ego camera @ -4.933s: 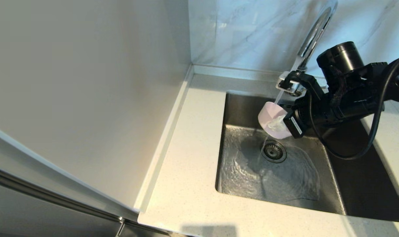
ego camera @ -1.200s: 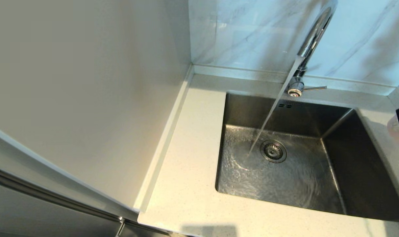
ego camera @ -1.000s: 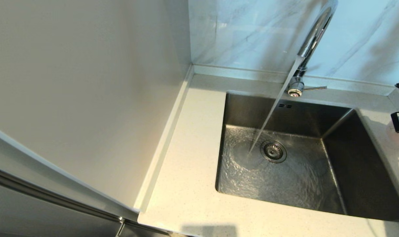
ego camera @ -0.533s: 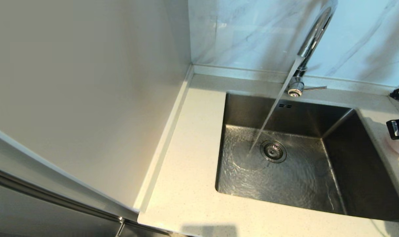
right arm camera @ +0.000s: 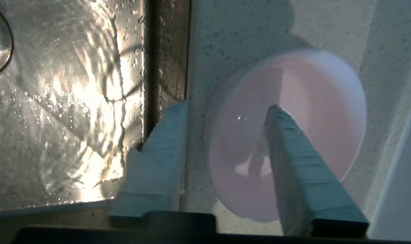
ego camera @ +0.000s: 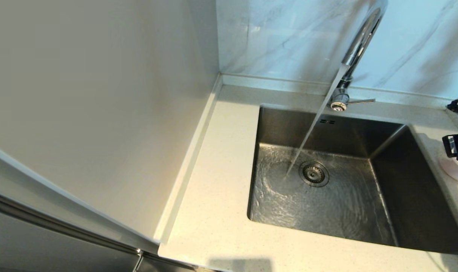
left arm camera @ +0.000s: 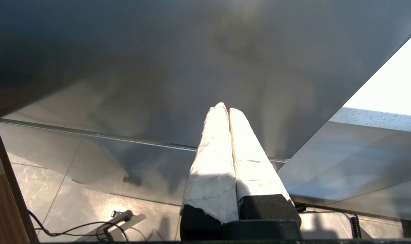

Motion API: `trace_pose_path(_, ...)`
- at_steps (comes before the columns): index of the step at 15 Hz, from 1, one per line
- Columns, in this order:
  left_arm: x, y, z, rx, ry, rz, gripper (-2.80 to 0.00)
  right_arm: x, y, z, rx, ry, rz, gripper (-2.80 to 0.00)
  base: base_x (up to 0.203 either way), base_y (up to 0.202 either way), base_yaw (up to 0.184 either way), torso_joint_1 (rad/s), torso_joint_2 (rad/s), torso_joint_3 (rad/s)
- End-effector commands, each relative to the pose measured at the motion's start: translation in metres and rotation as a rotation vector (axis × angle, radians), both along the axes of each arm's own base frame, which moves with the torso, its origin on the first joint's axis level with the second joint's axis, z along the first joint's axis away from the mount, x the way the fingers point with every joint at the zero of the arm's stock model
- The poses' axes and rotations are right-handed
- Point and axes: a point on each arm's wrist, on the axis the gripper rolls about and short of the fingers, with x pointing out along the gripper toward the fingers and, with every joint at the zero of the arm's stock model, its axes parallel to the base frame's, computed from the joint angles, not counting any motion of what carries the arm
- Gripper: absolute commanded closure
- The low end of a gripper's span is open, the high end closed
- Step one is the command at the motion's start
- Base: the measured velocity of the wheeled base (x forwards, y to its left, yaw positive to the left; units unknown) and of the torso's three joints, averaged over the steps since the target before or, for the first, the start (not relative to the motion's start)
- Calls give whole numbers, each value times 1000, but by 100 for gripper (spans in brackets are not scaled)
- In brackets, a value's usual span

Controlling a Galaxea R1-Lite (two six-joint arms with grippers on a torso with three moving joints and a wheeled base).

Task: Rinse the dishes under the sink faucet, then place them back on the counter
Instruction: Place the bowl on the table, then pick up the spoon

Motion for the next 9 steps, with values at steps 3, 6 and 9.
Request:
trace_pose_path(3, 0, 0, 0, -1, 0, 1, 0, -22, 8, 31, -24, -78, 5, -280, 0, 0, 0, 0, 0, 0)
trace_pose_path(6, 0, 0, 0, -1, 0, 0, 0, -60, 16, 63, 15, -114, 56, -280, 0, 0, 0, 0, 0, 0)
trace_pose_path(9, 0, 0, 0, -1, 0, 0, 0, -117, 15, 80, -2, 46, 76, -280, 0, 0, 0, 0, 0, 0)
